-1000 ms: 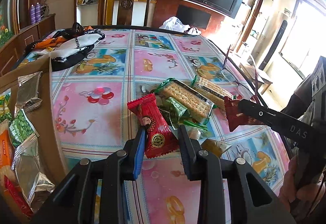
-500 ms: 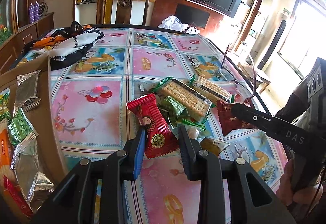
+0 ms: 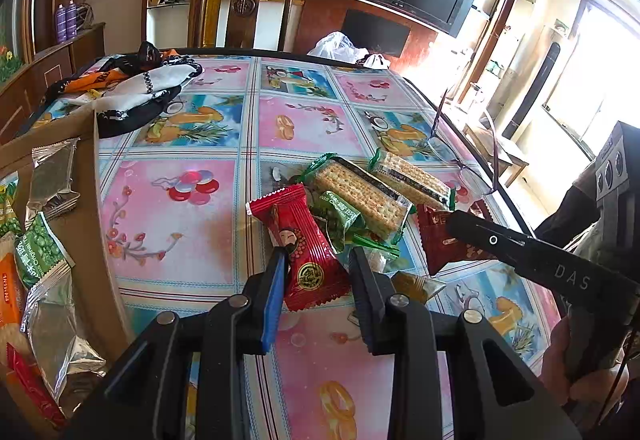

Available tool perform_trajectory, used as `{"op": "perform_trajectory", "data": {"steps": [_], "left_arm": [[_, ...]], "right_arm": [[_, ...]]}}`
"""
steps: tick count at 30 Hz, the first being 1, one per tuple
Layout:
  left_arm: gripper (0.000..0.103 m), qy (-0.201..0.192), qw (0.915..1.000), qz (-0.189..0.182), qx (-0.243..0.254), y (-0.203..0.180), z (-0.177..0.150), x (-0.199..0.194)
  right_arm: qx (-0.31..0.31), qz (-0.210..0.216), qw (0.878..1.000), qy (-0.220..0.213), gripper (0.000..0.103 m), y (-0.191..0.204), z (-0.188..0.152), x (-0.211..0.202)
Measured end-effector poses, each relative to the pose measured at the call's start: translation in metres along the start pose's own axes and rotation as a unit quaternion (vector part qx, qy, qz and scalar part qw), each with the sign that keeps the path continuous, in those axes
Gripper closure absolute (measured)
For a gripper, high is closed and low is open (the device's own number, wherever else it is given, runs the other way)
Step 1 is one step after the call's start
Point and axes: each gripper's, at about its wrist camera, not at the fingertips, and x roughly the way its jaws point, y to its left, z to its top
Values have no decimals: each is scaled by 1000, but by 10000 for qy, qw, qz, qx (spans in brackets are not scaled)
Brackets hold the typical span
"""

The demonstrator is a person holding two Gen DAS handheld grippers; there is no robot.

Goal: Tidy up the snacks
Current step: 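Grasp the red candy packet with the left tool while the right tool holds its packet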

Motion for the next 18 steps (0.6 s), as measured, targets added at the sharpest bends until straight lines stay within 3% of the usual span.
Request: {"op": "perform_trajectory", "data": {"steps": [18], "left_arm": [[73,8,10000,-60,16,-2,-1,0]], "right_arm": [[-29,107,9999,-39,65,6,-3,-4]]}}
